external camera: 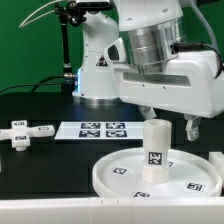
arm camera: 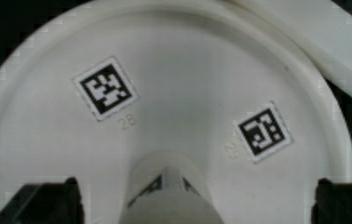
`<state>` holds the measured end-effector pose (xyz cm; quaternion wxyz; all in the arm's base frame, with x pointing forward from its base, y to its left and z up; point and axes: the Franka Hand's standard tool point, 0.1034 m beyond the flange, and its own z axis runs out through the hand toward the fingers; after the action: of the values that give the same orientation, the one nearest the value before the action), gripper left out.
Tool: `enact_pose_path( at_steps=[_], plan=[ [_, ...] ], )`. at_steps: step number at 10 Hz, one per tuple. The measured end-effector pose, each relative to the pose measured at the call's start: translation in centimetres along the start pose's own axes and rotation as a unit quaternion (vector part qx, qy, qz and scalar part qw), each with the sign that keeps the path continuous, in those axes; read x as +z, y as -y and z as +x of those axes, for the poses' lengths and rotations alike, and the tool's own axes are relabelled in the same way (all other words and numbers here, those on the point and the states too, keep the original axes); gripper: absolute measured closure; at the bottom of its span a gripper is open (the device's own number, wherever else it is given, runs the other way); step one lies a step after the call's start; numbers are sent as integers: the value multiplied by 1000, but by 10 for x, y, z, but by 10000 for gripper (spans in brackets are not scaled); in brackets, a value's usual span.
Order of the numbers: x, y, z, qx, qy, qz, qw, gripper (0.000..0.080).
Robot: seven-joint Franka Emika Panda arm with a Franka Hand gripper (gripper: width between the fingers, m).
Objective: Assemble round table
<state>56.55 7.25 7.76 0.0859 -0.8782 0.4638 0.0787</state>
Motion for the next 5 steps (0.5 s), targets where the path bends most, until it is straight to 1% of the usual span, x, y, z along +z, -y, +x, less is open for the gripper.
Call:
enact_pose_path(
  at_steps=[1,3,4,5],
  plan=[
    [0,-1,-3,-22,0,-2,1000,150],
    [-1,-9,-9,-113,15,-21,993,150],
    [-1,-14,-6,-124,17,-23,992,150],
    [-1,-13,-6,-121,16,-22,992,150]
  ],
)
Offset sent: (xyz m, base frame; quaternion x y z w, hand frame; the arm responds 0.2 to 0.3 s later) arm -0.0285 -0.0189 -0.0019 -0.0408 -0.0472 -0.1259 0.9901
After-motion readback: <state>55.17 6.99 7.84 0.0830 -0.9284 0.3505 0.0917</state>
